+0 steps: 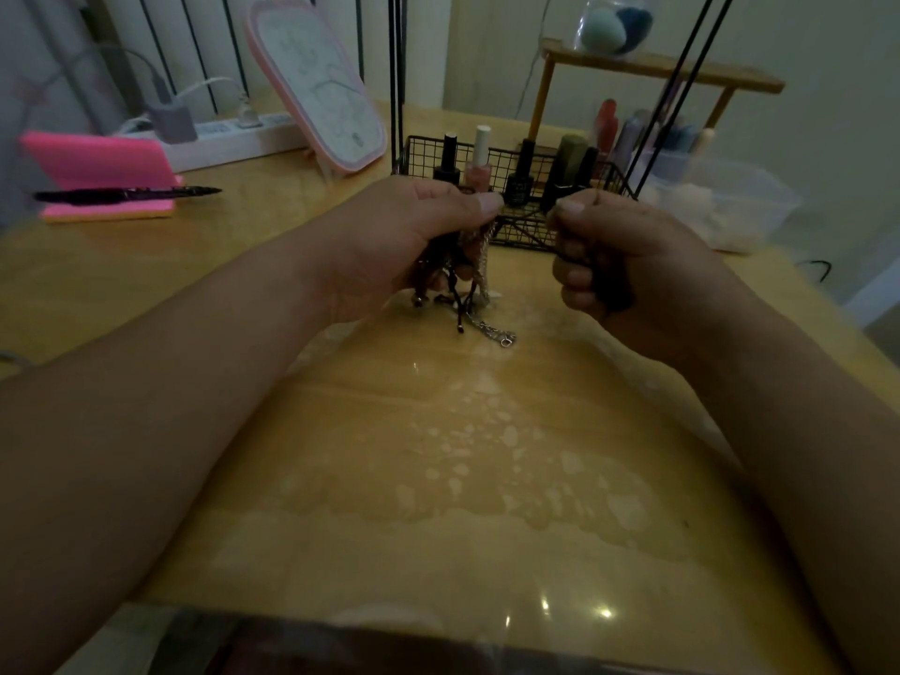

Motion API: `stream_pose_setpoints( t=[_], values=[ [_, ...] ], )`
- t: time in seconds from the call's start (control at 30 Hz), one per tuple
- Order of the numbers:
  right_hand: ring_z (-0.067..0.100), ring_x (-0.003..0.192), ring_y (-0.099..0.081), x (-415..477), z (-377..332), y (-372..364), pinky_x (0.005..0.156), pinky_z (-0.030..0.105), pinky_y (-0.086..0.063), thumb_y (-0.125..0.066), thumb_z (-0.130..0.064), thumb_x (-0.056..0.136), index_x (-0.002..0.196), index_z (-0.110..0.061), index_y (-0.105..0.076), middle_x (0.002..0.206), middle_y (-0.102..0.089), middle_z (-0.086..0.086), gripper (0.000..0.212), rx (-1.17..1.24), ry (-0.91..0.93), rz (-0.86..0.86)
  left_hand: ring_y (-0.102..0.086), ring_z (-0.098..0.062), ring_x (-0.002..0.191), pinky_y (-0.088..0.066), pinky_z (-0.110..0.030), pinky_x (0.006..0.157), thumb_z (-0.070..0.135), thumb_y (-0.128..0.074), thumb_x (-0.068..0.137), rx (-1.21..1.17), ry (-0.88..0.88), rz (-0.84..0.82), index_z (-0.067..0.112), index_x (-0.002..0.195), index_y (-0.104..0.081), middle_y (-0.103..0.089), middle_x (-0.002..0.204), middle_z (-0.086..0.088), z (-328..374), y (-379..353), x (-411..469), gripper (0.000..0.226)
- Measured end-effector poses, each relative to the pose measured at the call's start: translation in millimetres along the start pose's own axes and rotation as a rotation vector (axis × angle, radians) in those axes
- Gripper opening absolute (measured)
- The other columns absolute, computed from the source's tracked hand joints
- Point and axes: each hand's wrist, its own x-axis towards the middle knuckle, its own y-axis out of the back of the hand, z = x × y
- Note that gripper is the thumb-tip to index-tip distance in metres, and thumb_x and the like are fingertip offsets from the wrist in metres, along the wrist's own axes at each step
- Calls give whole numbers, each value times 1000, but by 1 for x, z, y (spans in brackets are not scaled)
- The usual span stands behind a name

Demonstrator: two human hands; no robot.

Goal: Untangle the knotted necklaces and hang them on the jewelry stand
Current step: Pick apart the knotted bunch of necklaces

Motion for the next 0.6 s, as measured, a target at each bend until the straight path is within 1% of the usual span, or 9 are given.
stream_pose_setpoints(
  t=[0.07, 0.2, 0.23, 0.33, 0.4, 0.47, 0.5, 0.53, 0.6],
  values=[
    [11, 61, -45, 1, 0, 2, 54, 24, -35, -56, -19, 104, 98, -16, -59, 75, -48, -2, 7, -50, 2, 22, -63, -16, 76, -47, -25, 59, 24, -64, 101, -22, -12, -16, 13, 96, -66, -64, 84, -4, 1, 3, 0, 12],
    [14, 61, -46, -1, 2, 3, 56, 27, -37, -60, -21, 102, 98, -17, -64, 71, -46, -2, 7, -220, 40, 55, -65, -17, 78, -47, -25, 61, 14, -61, 101, -49, -23, -69, 14, 100, -63, -57, 70, 1, 2, 5, -2, 3],
    [15, 62, -46, -1, 2, 2, 57, 28, -38, -62, -26, 101, 99, -18, -66, 70, -45, -2, 9, -272, 43, 40, -65, -18, 78, -46, -25, 62, 13, -60, 101, -50, -27, -74, 14, 100, -64, -54, 65, 2, 3, 5, -3, 4],
    [17, 66, -45, -4, 3, -3, 61, 31, -40, -70, -46, 90, 103, -24, -70, 73, -46, -2, 26, -354, 53, -67, -64, -19, 69, -46, -29, 65, 13, -59, 102, -38, -56, -95, 15, 99, -67, -48, 56, 3, 4, 4, -4, 9],
    [19, 70, -46, -4, 4, -8, 61, 31, -41, -73, -48, 85, 104, -24, -72, 78, -50, 0, 31, -386, 91, -104, -64, -21, 65, -49, -26, 62, 13, -60, 102, -18, -74, -111, 15, 99, -68, -49, 54, 2, 5, 3, -5, 10],
    [21, 71, -46, -4, 7, -10, 61, 30, -40, -71, -41, 86, 108, -16, -71, 82, -52, 4, 34, -384, 127, -84, -66, -23, 65, -51, -28, 60, 12, -61, 101, 9, -88, -124, 15, 98, -67, -56, 60, -1, 5, 2, -5, 8],
    [23, 72, -46, -3, 7, -8, 62, 31, -40, -71, -37, 88, 108, -13, -71, 83, -52, 6, 31, -385, 138, -74, -67, -24, 67, -51, -32, 62, 11, -61, 101, 17, -93, -124, 15, 98, -67, -62, 67, -3, 5, 1, -5, 7],
    [23, 73, -47, -3, 8, -7, 65, 33, -41, -71, -33, 91, 106, -15, -71, 84, -53, 7, 23, -395, 145, -67, -68, -24, 69, -51, -34, 64, 10, -61, 101, 19, -96, -116, 16, 98, -65, -67, 75, -4, 3, 1, -4, 8],
    [20, 76, -51, -2, 7, -3, 70, 35, -43, -71, -28, 94, 97, -23, -72, 87, -56, 7, 6, -406, 155, -55, -70, -23, 74, -49, -30, 61, 8, -59, 100, 8, -88, -87, 17, 97, -63, -72, 83, 1, 2, 2, -2, 10]
  ],
)
